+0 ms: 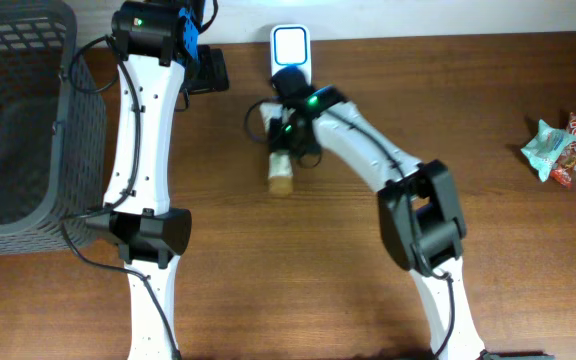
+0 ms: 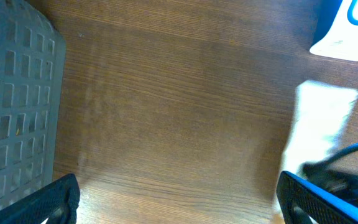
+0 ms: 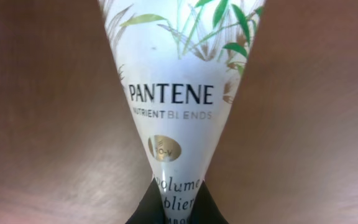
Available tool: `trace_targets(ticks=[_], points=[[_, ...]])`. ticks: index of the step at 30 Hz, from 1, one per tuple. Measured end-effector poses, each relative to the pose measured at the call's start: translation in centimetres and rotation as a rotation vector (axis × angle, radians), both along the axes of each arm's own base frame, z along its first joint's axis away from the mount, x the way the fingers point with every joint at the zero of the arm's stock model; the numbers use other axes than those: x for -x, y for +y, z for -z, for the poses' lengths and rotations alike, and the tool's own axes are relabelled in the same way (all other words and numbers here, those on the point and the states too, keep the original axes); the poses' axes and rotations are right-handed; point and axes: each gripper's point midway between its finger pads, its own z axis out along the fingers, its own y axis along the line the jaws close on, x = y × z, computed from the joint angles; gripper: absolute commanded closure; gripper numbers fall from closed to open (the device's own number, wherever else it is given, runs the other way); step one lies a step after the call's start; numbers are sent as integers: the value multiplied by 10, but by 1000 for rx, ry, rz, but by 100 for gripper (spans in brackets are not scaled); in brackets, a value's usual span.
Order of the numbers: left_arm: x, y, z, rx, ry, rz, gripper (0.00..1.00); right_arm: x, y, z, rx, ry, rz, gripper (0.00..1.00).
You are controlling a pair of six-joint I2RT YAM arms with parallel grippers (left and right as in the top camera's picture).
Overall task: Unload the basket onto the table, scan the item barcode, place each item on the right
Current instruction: 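Grasp the white conditioner tube with the right gripper, then hold the tube's barcode against the scanner with the right gripper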
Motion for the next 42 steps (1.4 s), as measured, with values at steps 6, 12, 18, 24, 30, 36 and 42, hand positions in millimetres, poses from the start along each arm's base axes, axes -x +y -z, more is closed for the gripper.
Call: trace_targets(ticks=[6,12,18,24,30,36,42], points=[[0,0,0,0,0,0,1,-85,-15,-82,9,-426,-135,96],[0,0,0,0,0,0,1,-135,-27,-125,125,-712,-33,96],[0,0,0,0,0,0,1,-151,-35,-95,171,-716,2,96],[0,0,0,0,0,0,1,-152,-37,-74,82,-643,97,96],[0,0,0,0,0,0,1,-154,-50,-70,-22,-577,116,96],[0,0,0,0,0,0,1,-149,-49,-89,-46,-582,107,96],[0,0,0,0,0,0,1,-138,-43,-85,-36,-544,89,96]])
